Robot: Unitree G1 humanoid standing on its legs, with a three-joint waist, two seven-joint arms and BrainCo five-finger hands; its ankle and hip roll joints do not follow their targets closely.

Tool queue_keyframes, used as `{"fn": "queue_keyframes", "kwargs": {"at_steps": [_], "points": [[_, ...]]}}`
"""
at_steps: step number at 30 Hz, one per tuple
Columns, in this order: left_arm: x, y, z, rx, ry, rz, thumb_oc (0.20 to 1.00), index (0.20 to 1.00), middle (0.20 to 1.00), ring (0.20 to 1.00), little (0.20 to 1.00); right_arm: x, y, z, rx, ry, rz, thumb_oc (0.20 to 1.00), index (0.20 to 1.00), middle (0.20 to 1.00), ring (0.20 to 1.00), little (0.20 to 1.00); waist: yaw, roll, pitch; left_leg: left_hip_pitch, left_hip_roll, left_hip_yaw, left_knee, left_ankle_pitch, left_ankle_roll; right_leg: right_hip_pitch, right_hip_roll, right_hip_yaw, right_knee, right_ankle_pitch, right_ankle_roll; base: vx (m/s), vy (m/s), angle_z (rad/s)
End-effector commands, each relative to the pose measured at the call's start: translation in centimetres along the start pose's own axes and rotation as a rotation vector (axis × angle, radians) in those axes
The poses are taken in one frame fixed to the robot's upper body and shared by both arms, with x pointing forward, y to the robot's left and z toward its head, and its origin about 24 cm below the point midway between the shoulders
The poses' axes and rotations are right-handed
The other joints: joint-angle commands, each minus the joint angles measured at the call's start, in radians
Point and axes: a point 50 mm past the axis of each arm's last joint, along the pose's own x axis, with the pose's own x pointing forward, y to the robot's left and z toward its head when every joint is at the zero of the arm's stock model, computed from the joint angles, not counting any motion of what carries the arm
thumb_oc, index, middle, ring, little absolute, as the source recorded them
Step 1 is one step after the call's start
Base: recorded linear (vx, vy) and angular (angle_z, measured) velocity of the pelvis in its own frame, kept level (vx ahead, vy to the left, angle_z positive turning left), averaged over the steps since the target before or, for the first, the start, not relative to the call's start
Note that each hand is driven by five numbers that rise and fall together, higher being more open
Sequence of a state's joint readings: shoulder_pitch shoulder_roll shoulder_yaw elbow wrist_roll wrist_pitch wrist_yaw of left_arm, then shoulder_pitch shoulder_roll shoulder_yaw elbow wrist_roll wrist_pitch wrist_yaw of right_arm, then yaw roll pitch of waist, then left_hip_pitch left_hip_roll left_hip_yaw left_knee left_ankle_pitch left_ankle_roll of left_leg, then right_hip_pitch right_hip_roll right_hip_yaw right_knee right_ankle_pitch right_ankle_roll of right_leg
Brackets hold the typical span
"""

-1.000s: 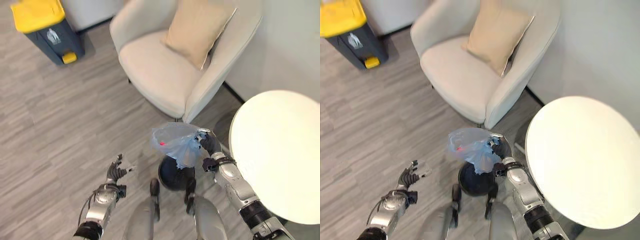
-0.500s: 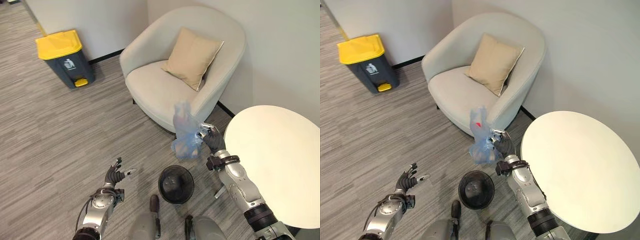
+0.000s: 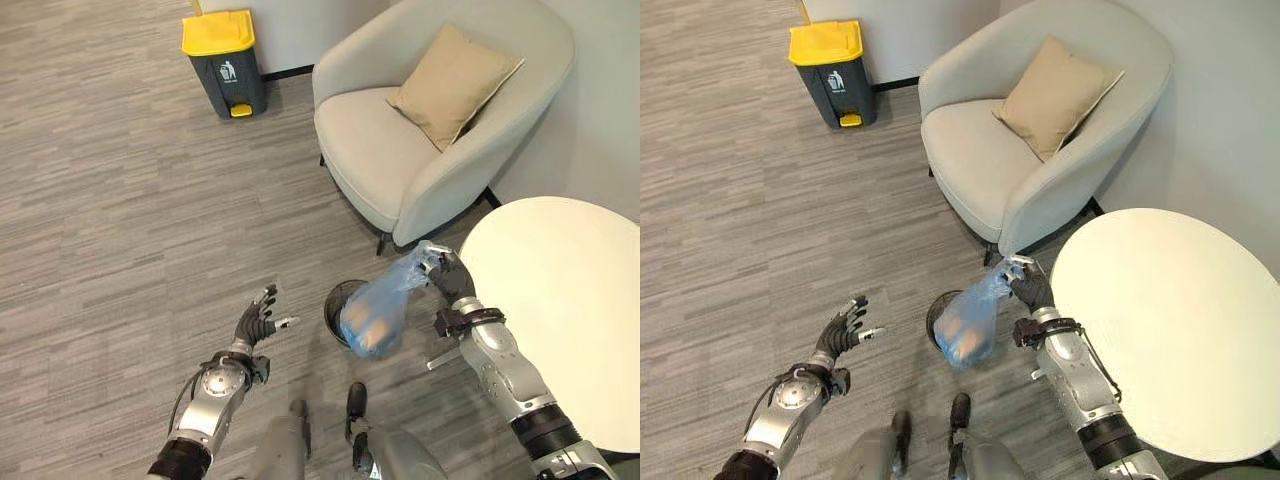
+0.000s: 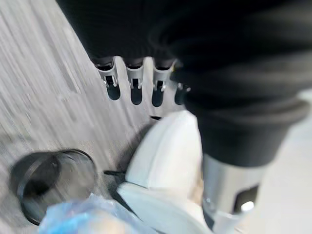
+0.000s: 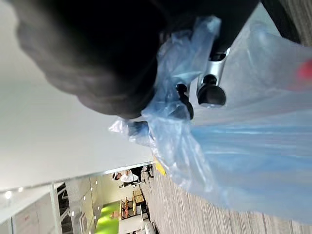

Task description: Gather garbage on tea table into small bin, then transfer packed bag to large trash can.

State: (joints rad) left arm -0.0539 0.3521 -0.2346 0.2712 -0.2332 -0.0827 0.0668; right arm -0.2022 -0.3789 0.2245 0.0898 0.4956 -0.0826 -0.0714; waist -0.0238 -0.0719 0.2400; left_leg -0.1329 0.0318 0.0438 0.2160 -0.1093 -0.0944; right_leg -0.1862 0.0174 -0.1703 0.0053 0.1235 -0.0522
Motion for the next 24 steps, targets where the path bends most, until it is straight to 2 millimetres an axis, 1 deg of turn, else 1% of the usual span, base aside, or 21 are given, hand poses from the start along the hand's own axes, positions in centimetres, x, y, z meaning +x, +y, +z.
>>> {"fn": "queue_keyframes", "kwargs": {"at_steps": [1, 8, 10, 11, 12, 13, 15, 16, 18, 21, 24], "points": [[-0.3, 0.3, 1.9, 0.159, -0.119, -0.065, 1.0, 1.0, 1.0, 1.0, 1.0, 0.2, 1.0, 3.2, 0.119, -0.197, 0.05, 0.2, 0.2, 0.2, 0.2, 0.2, 0.01, -0.021, -0.085, -0.045, -0.041, 0.02, -0.075, 0.037, 0.049, 0.074, -0.072, 0.013, 0.007, -0.136, 0.132, 0.04, 0.092, 0.38], [-0.2, -1.0, 4.0, 0.264, -0.222, -0.17, 1.0, 1.0, 1.0, 1.0, 1.0, 0.2, 2.5, 4.3, 0.145, -0.234, 0.167, 0.2, 0.2, 0.2, 0.2, 0.2, 0.011, -0.037, -0.114, 0.037, -0.045, 0.054, -0.168, 0.049, 0.063, 0.097, -0.079, 0.025, 0.018, -0.136, 0.152, 0.03, 0.077, -0.2], [-0.1, -1.6, 4.4, 0.281, -0.242, -0.201, 1.0, 1.0, 1.0, 1.0, 1.0, 0.2, 3.2, 4.3, 0.139, -0.228, 0.213, 0.2, 0.2, 0.2, 0.2, 0.2, 0.008, -0.037, -0.127, 0.062, -0.046, 0.063, -0.197, 0.056, 0.064, 0.104, -0.079, 0.031, 0.018, -0.136, 0.158, 0.04, 0.04, -0.03], [-0.1, -1.6, 4.4, 0.281, -0.242, -0.201, 1.0, 1.0, 1.0, 1.0, 1.0, 0.2, 3.2, 4.3, 0.139, -0.227, 0.213, 0.2, 0.2, 0.2, 0.2, 0.2, 0.008, -0.037, -0.126, 0.065, -0.046, 0.063, -0.199, 0.057, 0.064, 0.105, -0.078, 0.031, 0.018, -0.136, 0.158, 0.04, 0.027, -0.09], [0.1, -2.0, 4.6, 0.293, -0.248, -0.215, 1.0, 1.0, 1.0, 1.0, 1.0, 0.2, 3.6, 4.4, 0.135, -0.226, 0.237, 0.2, 0.2, 0.2, 0.2, 0.2, 0.005, -0.036, -0.132, 0.076, -0.047, 0.067, -0.212, 0.06, 0.065, 0.108, -0.078, 0.032, 0.021, -0.137, 0.16, 0.05, 0.037, -0.15], [0.4, -3.0, 4.9, 0.304, -0.263, -0.247, 1.0, 1.0, 1.0, 1.0, 1.0, 0.2, 4.4, 4.3, 0.128, -0.217, 0.281, 0.2, 0.2, 0.2, 0.2, 0.2, -0.002, -0.035, -0.142, 0.095, -0.047, 0.075, -0.232, 0.065, 0.067, 0.114, -0.078, 0.037, 0.021, -0.139, 0.161, 0.07, 0.045, -0.16], [0.8, -4.0, 5.4, 0.317, -0.282, -0.27, 1.0, 1.0, 1.0, 1.0, 1.0, 0.4, 5.2, 4.3, 0.128, -0.21, 0.314, 0.2, 0.2, 0.2, 0.2, 0.2, -0.008, -0.032, -0.151, 0.114, -0.047, 0.081, -0.247, 0.067, 0.068, 0.122, -0.076, 0.042, 0.021, -0.141, 0.161, 0.05, 0.029, -0.14], [0.9, -4.0, 5.4, 0.317, -0.283, -0.27, 1.0, 1.0, 1.0, 1.0, 1.0, 0.5, 5.2, 4.3, 0.128, -0.211, 0.314, 0.2, 0.2, 0.2, 0.2, 0.2, -0.007, -0.031, -0.15, 0.115, -0.047, 0.082, -0.248, 0.068, 0.068, 0.123, -0.076, 0.042, 0.02, -0.142, 0.161, 0.03, 0.016, -0.06], [1.4, -5.1, 5.9, 0.34, -0.301, -0.292, 1.0, 1.0, 1.0, 1.0, 1.0, 0.8, 6.5, 4.4, 0.128, -0.208, 0.359, 0.2, 0.2, 0.2, 0.2, 0.2, -0.014, -0.029, -0.158, 0.131, -0.048, 0.087, -0.259, 0.069, 0.069, 0.131, -0.074, 0.049, 0.017, -0.142, 0.16, 0.04, 0.019, -0.02], [2.2, -5.9, 6.4, 0.383, -0.323, -0.28, 1.0, 1.0, 1.0, 1.0, 1.0, 1.3, 8.0, 4.5, 0.143, -0.209, 0.409, 0.2, 0.2, 0.2, 0.2, 0.2, -0.019, -0.027, -0.166, 0.151, -0.046, 0.094, -0.269, 0.069, 0.07, 0.146, -0.073, 0.055, 0.009, -0.141, 0.16, 0.04, 0.012, -0.11], [2.6, -6.4, 7.1, 0.408, -0.349, -0.258, 1.0, 1.0, 1.0, 1.0, 1.0, 1.5, 9.2, 4.9, 0.162, -0.218, 0.45, 0.2, 0.2, 0.2, 0.2, 0.2, -0.021, -0.026, -0.17, 0.162, -0.045, 0.094, -0.271, 0.067, 0.07, 0.158, -0.072, 0.058, 0.003, -0.141, 0.16, 0.02, 0.008, -0.02]]}}
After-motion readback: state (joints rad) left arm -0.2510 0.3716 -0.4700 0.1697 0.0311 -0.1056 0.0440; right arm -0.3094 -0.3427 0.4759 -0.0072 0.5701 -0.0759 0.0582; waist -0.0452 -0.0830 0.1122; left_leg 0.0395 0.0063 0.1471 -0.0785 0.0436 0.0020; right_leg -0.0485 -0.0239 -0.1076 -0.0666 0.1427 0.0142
